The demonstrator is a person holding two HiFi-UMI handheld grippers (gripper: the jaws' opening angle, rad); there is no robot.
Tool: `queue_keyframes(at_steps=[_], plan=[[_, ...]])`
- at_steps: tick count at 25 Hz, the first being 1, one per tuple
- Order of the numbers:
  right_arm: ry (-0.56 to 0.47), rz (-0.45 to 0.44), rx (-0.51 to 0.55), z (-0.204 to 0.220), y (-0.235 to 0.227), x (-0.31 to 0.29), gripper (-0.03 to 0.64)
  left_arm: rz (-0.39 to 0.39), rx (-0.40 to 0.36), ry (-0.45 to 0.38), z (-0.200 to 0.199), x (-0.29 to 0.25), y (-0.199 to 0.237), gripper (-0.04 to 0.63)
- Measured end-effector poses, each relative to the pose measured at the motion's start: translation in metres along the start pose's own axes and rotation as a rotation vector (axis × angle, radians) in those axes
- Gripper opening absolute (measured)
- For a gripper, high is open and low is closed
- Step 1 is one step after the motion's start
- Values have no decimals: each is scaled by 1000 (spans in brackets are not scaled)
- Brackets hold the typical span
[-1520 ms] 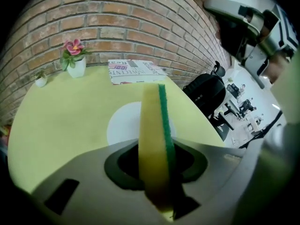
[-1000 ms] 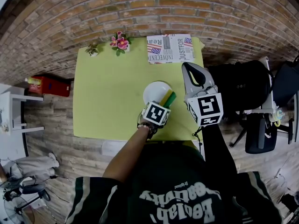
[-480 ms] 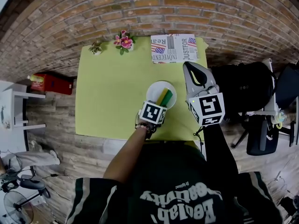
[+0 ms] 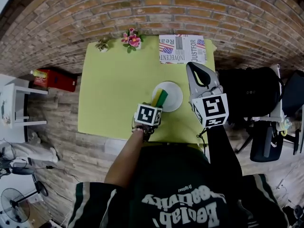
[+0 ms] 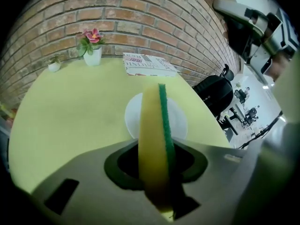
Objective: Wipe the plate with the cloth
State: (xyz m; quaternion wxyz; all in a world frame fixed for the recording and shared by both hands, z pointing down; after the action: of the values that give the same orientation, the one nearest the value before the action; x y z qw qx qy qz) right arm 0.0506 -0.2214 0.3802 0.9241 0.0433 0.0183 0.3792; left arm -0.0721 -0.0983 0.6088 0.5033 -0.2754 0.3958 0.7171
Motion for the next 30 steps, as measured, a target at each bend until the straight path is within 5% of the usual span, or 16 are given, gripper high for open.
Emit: queue_keyframes(at_steps=[11,17,30], plan=[[16,19,11,-6,13,-7,14,-37,30,-10,11,21,30,139],[29,81,26,-17,18,1,14,24,-12,-18,7,27,26,140],[46,262,43,-27,21,45,14,235,-280,21,-7,3,-38,138]])
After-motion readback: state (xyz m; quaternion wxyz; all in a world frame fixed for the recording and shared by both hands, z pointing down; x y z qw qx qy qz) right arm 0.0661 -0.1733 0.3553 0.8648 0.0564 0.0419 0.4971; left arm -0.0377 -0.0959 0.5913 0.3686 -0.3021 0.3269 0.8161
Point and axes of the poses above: the fingertips, and each gripper's own axes: x backward along the fingers, y to its left, z out of its underside, the point moved 4 cm from there along x, backward along the fingers, and after that the axes turned 10 degrees about -y, right-handed, at the moved point
